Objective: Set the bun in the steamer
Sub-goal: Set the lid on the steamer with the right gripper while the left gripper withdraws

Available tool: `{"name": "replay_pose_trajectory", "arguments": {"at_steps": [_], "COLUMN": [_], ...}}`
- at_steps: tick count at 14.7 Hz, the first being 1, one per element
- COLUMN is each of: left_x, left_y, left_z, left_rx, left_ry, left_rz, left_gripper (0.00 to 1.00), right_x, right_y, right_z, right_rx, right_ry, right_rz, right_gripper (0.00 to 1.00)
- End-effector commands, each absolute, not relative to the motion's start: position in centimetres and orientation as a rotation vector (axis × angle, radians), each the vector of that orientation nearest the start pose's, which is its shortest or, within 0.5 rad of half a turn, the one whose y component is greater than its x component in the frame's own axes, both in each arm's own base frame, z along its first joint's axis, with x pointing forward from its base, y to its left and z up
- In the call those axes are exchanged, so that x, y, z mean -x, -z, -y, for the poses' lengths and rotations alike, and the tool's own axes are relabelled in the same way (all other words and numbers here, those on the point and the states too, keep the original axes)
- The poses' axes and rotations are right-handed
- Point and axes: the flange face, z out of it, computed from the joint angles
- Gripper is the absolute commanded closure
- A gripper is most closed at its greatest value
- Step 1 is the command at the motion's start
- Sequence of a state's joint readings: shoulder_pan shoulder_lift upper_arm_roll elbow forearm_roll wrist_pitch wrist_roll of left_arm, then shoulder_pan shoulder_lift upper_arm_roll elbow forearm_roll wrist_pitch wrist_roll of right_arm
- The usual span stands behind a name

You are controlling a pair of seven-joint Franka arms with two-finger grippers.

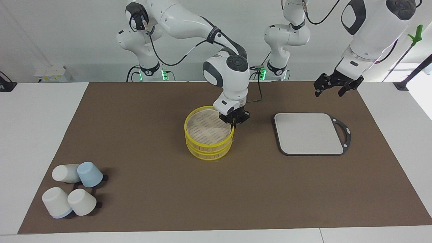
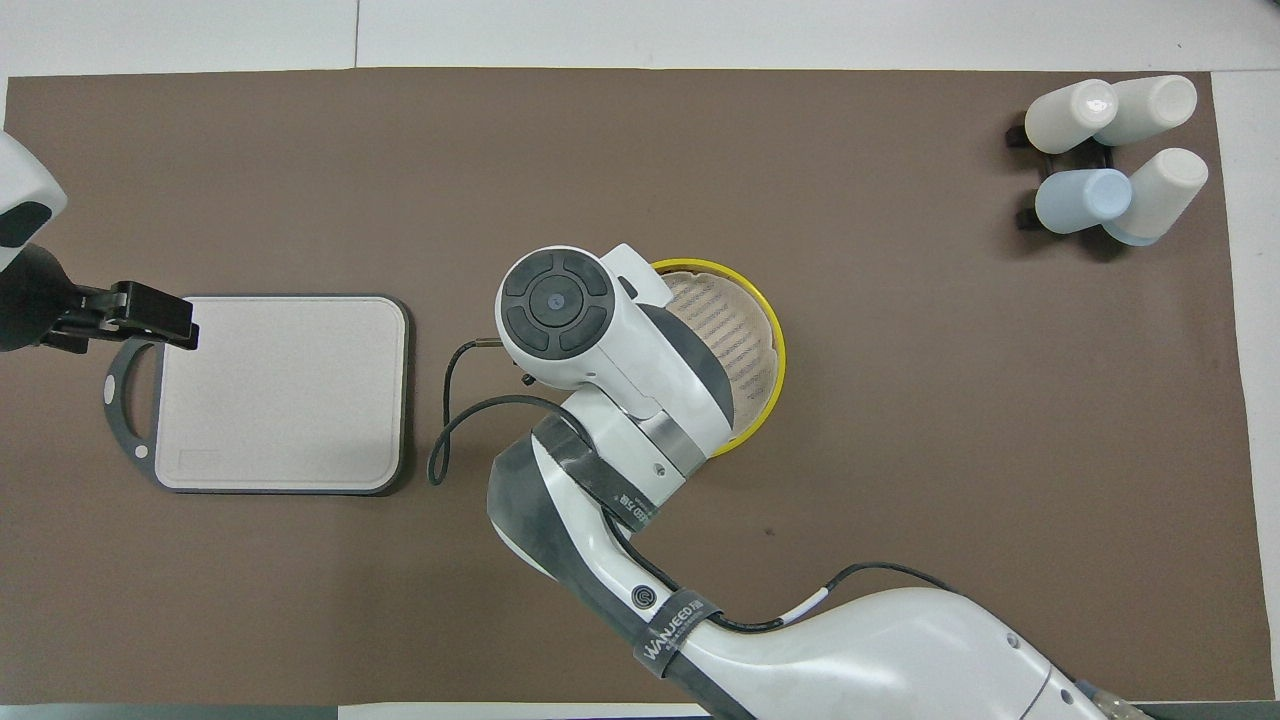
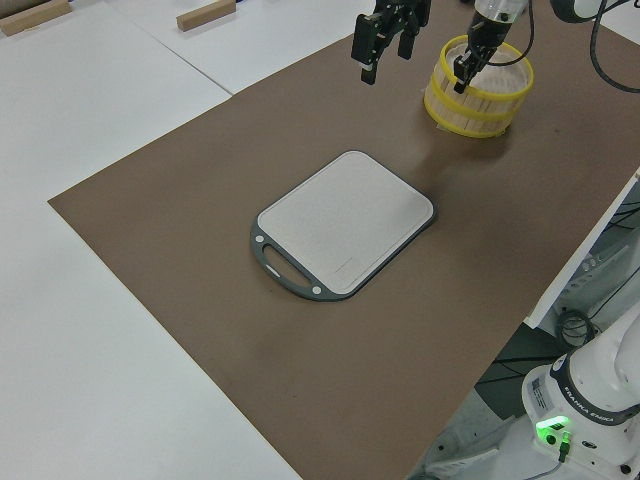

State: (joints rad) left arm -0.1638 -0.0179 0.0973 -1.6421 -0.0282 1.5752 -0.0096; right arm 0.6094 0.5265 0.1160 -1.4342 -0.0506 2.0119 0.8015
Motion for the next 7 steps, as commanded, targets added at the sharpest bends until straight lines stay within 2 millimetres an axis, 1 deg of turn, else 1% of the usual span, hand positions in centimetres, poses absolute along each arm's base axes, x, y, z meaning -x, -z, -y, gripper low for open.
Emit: {"name": "replay_pose_trajectory", "arguments": {"at_steps": [1,2,3,4,5,7], "left_x": [-54.5,-54.4,-54.3,-54.2,-54.3,-54.4], "left_y": [-61.5,-61.5,-61.6,-61.8,-61.8,-61.7], "left_z": [4.1,4.0,4.1,3.9,3.7,3.8], "left_rx": [3.183,3.183,3.184,3.184,3.186,3.186], "left_ry": [-0.03,-0.03,-0.025,-0.02,-0.02,-0.022], "left_rz": [-0.092,-0.097,-0.099,-0.097,-0.09,-0.089], "left_gripper": [0.0,0.0,0.0,0.0,0.0,0.0], "right_x": [-54.3,-54.5,-55.2,-55.8,-56.6,-58.2], "right_y": [-39.6,-39.8,-40.4,-41.7,-42.6,-45.5], "right_z": [-45.0,-44.7,-43.7,-42.6,-41.1,-37.0], "right_rx": [3.095,3.103,3.104,3.096,3.099,3.107], "right_ry": [0.063,0.055,0.059,0.077,0.081,0.095], "right_rz": [-0.154,-0.159,-0.154,-0.147,-0.145,-0.061], "right_gripper": [0.0,0.0,0.0,0.0,0.0,0.0]}}
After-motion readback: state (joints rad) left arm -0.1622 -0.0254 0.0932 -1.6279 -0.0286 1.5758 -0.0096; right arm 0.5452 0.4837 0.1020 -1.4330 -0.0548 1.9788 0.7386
